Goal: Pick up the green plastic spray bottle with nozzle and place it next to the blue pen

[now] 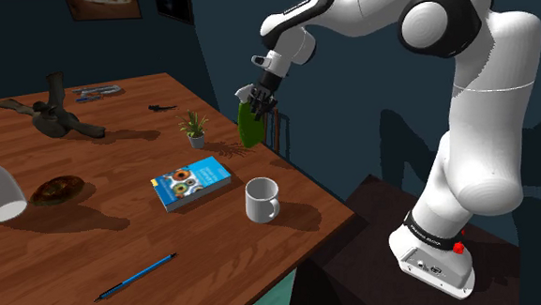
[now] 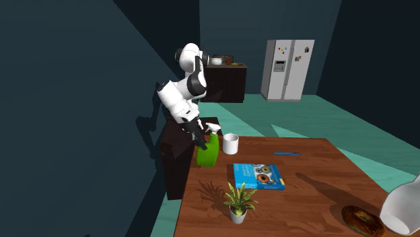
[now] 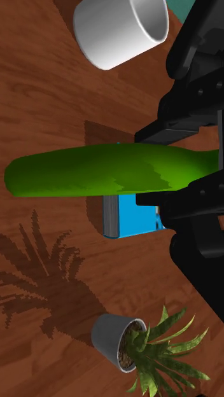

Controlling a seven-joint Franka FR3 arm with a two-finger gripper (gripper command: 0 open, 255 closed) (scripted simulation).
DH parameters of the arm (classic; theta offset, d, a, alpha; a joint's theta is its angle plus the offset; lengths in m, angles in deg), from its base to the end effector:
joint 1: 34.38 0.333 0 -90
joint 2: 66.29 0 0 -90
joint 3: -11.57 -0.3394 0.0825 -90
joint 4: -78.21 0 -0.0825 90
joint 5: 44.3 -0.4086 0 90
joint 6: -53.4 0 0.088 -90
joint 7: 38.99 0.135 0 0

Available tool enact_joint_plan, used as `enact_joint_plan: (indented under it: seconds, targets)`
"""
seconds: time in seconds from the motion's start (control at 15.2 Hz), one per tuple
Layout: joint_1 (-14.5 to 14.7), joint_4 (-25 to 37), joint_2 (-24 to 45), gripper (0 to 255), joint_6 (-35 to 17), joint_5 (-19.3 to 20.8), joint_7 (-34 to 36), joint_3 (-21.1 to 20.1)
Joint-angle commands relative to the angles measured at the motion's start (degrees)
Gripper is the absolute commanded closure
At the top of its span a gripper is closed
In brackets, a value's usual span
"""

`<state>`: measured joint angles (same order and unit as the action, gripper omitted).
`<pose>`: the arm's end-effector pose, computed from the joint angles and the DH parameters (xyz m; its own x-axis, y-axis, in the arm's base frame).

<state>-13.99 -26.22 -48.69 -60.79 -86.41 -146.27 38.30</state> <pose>0.6541 0.0042 0.3700 0.1221 0.8583 0.4985 0.9908 -0.1351 -0.0101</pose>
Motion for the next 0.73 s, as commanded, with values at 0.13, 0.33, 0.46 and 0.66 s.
enact_joint_plan:
  seconds: [0.13,0.33,0.46,0.66]
  targets:
    - [0.1,1.5,-1.2,255,2.0,1.3,1.8,0.4]
    - [0.2,2.6,-2.1,255,3.5,2.1,3.0,0.6]
    - [0.2,3.5,-2.6,255,4.6,2.6,3.8,0.7]
    - [0.2,4.8,-3.2,255,6.1,3.4,5.0,0.9]
